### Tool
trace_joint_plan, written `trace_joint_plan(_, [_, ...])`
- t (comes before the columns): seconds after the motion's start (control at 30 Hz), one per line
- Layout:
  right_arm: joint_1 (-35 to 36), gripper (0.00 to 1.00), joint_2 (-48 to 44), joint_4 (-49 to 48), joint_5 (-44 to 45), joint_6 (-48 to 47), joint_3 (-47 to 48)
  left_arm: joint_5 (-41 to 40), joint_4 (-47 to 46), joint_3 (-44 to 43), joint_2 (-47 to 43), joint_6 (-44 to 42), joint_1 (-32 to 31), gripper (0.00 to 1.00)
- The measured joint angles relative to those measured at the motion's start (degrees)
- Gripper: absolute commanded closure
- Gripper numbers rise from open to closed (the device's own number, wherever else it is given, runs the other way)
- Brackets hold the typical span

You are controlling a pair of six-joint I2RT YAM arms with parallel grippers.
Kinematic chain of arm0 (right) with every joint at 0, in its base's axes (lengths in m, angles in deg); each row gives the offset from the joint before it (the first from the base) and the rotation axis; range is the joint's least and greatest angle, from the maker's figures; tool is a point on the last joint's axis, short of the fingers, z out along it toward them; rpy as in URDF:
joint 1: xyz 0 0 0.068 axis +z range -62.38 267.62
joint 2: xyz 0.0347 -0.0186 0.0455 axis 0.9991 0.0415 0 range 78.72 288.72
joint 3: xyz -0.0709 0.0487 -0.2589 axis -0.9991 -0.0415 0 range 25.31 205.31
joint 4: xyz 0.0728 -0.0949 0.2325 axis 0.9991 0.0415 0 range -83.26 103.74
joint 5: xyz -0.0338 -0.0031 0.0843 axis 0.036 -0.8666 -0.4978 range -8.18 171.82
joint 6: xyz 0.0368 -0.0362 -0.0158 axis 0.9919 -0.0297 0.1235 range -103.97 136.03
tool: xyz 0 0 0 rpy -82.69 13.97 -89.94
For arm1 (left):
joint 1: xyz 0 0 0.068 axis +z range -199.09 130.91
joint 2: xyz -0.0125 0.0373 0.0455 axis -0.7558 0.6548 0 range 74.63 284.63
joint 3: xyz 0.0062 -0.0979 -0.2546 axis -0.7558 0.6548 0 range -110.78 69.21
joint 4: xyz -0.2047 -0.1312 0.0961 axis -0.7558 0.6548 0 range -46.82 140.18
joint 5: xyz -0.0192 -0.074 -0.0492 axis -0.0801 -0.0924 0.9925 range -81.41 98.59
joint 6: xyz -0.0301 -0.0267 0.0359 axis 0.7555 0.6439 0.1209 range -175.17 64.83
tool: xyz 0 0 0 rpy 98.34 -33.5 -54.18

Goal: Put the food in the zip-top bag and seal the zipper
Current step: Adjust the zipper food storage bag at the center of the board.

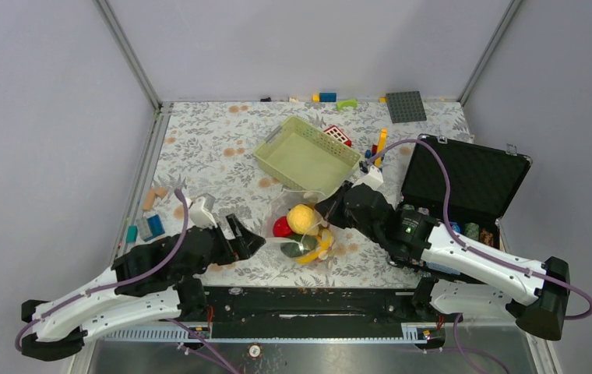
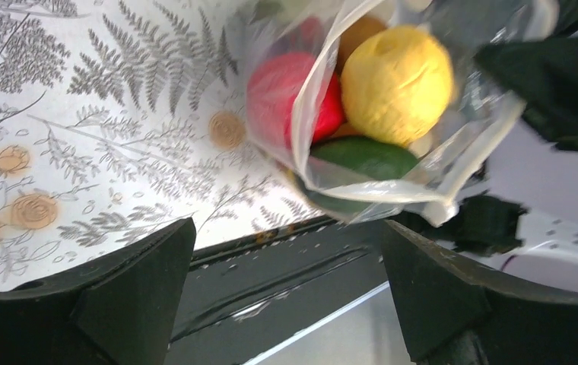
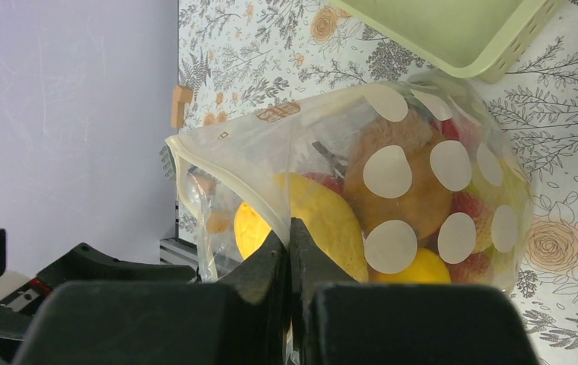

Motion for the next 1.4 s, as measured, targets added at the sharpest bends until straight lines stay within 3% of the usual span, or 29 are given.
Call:
trace_joint_plan(0.1, [0.0,1.0,-0.1,-1.0,-0.4,0.1,-1.0,-2.4,-1.9,0.2,-1.9,2.5,0.0,0.11])
trace_joint_plan(0.23, [0.0,1.0,-0.1,-2.2,-1.0,0.2,-1.9,-4.7,-3.9,-0.7,4.4,3.7,0.0,0.2])
trace_joint_plan(0.3, [0.0,1.0,-0.1,-3.4,-1.7,0.1,-2.3,-5.3,-4.6,-2.2,9.9,3.5,0.0,0.33])
trace_joint_plan(0.4, [0.0,0.97,-0.7,-6.8,-2.9,-0.8,-4.3,-5.8,-5.6,-4.7,16.3,3.0,0.6,0.64])
trace_joint_plan(0.53, [0.0,0.67,-1.2,-9.0,-6.7,-7.7,-5.5,-4.9,-7.4,-7.1,22.9,0.4,5.4,0.99])
trace_joint_plan(0.63, [0.0,0.34,-1.2,-8.1,-11.6,-17.5,-4.2,-2.1,-10.1,-7.3,25.6,-3.8,12.1,1.0])
trace_joint_plan(0.8, [0.0,0.01,-1.3,-3.1,-18.4,-38.3,2.2,6.4,-18.6,-7.3,27.6,-18.0,21.9,1.0])
trace_joint_plan(1.03, [-1.6,0.0,-4.7,-1.6,-18.7,-59.5,6.6,16.3,-27.6,-7.6,28.0,-43.1,23.7,1.0])
trace_joint_plan(1.2, [-11.0,0.0,-5.5,0.7,-30.7,-74.3,7.9,24.8,-31.3,-7.6,28.1,-58.6,24.2,1.0])
trace_joint_plan(1.4, [-19.4,0.0,-1.1,7.2,-43.9,-88.2,10.7,31.1,-32.4,-7.9,29.4,-69.0,26.0,1.0])
